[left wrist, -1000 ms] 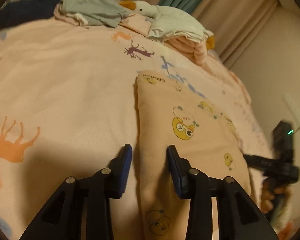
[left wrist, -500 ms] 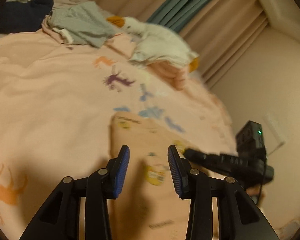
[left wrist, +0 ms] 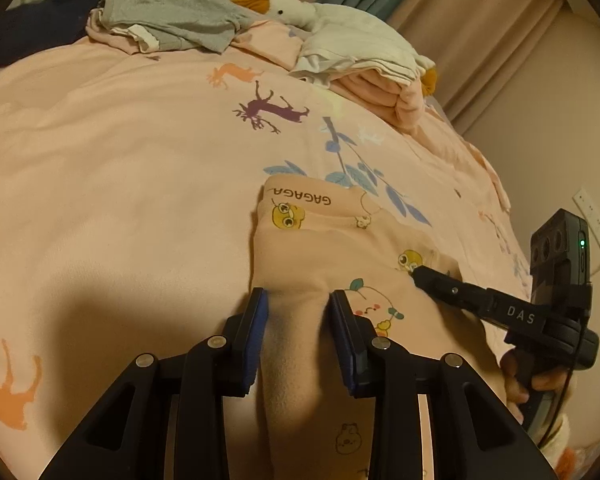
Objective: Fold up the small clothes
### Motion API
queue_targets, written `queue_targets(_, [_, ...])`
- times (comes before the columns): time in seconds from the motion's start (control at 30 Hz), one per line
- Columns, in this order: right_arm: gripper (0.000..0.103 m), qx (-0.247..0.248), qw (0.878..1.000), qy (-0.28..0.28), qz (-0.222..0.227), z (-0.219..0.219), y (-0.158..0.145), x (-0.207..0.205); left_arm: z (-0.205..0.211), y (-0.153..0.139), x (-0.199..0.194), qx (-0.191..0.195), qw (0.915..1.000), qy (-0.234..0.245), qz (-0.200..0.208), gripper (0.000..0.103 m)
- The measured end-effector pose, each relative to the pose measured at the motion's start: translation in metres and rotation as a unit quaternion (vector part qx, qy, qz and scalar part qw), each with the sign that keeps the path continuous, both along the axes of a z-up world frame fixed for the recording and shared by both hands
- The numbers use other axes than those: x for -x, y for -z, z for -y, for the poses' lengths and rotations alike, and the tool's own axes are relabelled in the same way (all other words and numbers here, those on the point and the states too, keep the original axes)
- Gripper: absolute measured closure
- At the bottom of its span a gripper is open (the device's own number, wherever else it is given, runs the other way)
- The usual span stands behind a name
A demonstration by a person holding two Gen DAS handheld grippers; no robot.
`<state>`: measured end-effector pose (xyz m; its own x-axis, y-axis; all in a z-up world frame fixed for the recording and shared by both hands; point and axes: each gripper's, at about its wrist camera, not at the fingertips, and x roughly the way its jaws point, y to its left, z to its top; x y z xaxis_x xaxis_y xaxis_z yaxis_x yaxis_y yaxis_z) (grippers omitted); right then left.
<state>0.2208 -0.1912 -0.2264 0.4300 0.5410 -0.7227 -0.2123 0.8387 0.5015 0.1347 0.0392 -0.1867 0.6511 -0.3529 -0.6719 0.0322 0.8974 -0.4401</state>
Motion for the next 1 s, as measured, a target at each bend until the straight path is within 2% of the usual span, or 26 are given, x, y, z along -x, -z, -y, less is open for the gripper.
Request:
queue_targets(0.17, [0.1, 0.002, 1.0, 0.0, 0.002, 0.001, -0.001, -0.001, 0.005, -0.002, 0.003, -0.025, 0.9997, -0.002, 0.005, 0.069])
queue_targets(0.33, [0.1, 0.025, 1.0, -0.003, 0.014, -0.005, -0.003, 0.003, 0.004, -0.001, 0.002, -0.019, 0.9998, -0.007, 0.004, 0.069])
queue_targets(0.57, [0.098, 0.059, 0.998, 0.005, 0.032, -0.012, -0.009, 0.011, 0.01, -0.006, 0.003, -0.038, 0.9991, -0.021, 0.001, 0.069])
queue_targets(0.7, [0.093, 0.082, 0.996, 0.013, 0.031, -0.012, -0.029, 0.027, 0.014, -0.019, 0.015, -0.039, 0.9978, -0.053, -0.007, 0.069])
queue_targets(0.77, [0.09, 0.074, 0.997, 0.012, 0.033, -0.006, -0.047, 0.043, 0.015, -0.03, 0.03, -0.032, 0.9962, -0.081, -0.001, 0.069])
queue_targets(0.83, [0.09, 0.08, 0.995, 0.024, 0.053, 0.004, -0.07, 0.063, 0.029, -0.048, 0.042, -0.081, 0.9939, -0.072, -0.016, 0.069])
queue_targets(0.87, [0.088, 0.084, 0.993, 0.035, 0.081, 0.011, -0.086, 0.079, 0.034, -0.056, 0.048, -0.099, 0.9927, -0.068, -0.009, 0.069])
queue_targets(0.9, [0.08, 0.088, 0.99, 0.038, 0.099, 0.015, -0.097, 0.088, 0.04, -0.069, 0.06, -0.116, 0.991, -0.066, 0.011, 0.069])
queue_targets(0.97, [0.048, 0.107, 0.986, 0.04, 0.125, 0.02, -0.119, 0.108, 0.046, -0.095, 0.085, -0.117, 0.9895, -0.069, 0.049, 0.069])
queue_targets(1.0, [0.042, 0.116, 0.983, 0.044, 0.136, 0.022, -0.129, 0.118, 0.047, -0.11, 0.099, -0.108, 0.9897, -0.07, 0.063, 0.069])
